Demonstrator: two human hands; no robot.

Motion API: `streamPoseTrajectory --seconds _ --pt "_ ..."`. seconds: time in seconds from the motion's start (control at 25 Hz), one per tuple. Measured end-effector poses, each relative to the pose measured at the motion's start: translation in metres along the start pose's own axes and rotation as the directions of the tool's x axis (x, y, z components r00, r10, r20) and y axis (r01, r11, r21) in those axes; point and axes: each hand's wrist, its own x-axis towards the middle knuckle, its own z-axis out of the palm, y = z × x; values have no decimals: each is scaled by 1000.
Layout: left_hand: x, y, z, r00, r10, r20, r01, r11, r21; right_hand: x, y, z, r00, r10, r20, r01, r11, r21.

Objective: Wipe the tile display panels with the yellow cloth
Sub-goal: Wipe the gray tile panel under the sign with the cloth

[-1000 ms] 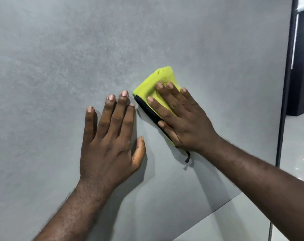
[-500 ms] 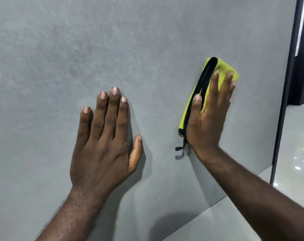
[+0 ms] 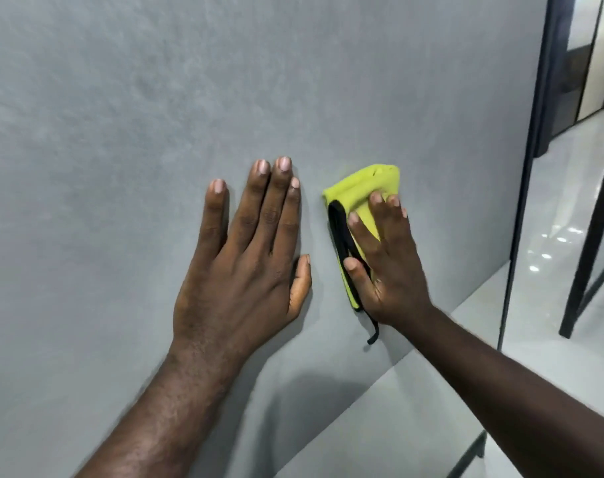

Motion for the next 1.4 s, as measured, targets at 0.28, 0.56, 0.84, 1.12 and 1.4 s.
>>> streamPoseTrajectory --seconds 0.28,0.56,0.84,1.12,1.4 --pt "-25 16 12 964 258 66 -260 965 37 -78 -65 13 713 701 10 -678 685 268" --pt "-34 25 15 946 308 102 -309 951 -7 -145 -56 24 91 994 59 -917 61 395" --pt "-32 75 19 989 75 126 -56 988 -142 -200 -3 21 -113 985 132 -934 -150 324" --pt "-7 134 49 991 116 64 -114 993 -39 -205 59 16 -177 968 180 -883 -237 404" --pt "-14 146 55 999 48 3 -48 999 4 -194 89 -6 -15 974 227 -910 -108 401"
